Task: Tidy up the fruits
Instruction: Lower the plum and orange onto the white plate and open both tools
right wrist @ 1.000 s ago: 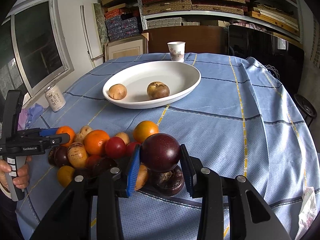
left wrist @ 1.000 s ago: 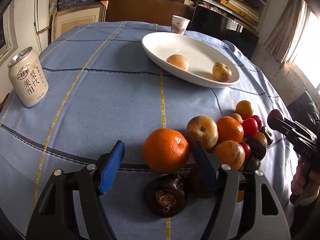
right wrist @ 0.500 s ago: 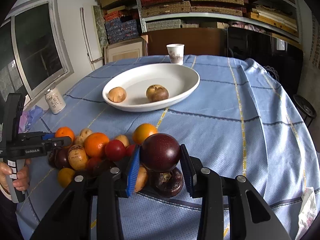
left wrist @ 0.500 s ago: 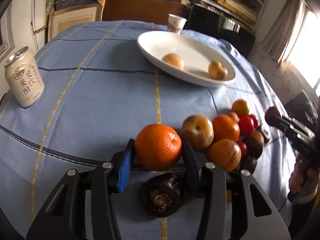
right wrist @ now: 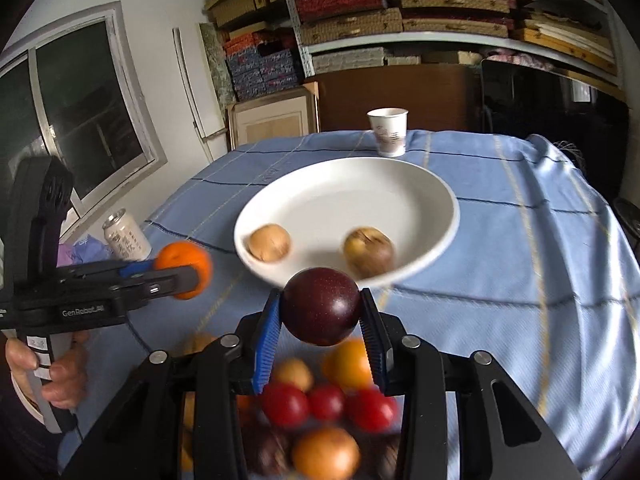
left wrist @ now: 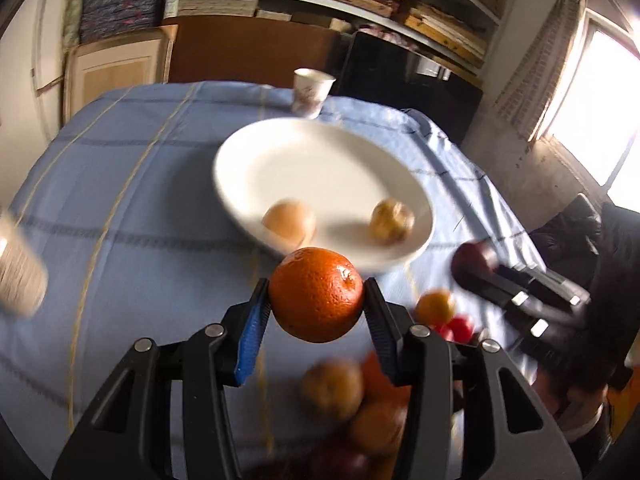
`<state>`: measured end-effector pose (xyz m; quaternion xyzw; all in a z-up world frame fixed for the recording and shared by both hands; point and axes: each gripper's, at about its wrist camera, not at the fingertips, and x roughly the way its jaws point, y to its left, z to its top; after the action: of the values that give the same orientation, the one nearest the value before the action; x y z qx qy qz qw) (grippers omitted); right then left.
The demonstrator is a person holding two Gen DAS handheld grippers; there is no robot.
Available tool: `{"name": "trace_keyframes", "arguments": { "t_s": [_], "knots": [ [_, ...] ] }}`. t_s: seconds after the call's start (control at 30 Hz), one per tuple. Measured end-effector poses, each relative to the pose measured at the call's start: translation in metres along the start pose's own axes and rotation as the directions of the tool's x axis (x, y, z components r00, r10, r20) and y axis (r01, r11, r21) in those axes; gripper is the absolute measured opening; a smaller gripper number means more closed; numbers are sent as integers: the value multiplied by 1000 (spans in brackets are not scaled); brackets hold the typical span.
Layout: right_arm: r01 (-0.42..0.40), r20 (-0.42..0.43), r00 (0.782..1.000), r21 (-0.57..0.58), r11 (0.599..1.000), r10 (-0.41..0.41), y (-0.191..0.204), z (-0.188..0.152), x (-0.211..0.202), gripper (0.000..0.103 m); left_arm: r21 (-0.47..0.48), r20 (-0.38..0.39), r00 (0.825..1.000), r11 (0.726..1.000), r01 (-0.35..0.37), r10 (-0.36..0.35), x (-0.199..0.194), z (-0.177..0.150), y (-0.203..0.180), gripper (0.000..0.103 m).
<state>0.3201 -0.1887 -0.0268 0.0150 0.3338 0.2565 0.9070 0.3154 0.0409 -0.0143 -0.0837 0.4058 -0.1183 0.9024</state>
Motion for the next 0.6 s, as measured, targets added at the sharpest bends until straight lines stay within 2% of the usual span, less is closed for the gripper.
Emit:
{"name": "trace_keyframes", "arguments": {
  "t_s": [0.07, 0.17, 0.4, 0.43, 0.5, 0.57, 0.6],
  "knots": [
    [-9, -25, 1000, 24, 1000, 10, 2, 14, 16, 39, 10, 4, 1000, 1000, 8, -8, 12, 21, -4, 46],
    [3, -63, 998, 52, 999, 1, 4, 30, 39, 39, 35, 8, 1000, 999, -19, 19, 33, 47, -7, 46],
    [29, -165, 986, 52, 998, -20, 4, 38, 80, 40, 23, -83, 995, 999, -45, 47, 85, 77, 2, 47],
    [27, -171, 985, 37, 999, -20, 6, 38, 82, 41, 22, -93, 994, 998, -52, 54, 89, 77, 3, 50],
    [27, -160, 987, 17, 999, -24, 8, 38, 78, 41, 22, -74, 996, 998, -56, 57, 83, 77, 2, 76],
    [21, -129, 991, 2, 1000, -21, 10, 40, 64, 43, 24, -9, 997, 997, -77, 77, 65, 73, 0, 89],
    [14, -102, 995, -6, 1000, -15, 10, 41, 52, 43, 22, 15, 996, 996, -84, 84, 55, 70, 0, 92]
  ]
}}
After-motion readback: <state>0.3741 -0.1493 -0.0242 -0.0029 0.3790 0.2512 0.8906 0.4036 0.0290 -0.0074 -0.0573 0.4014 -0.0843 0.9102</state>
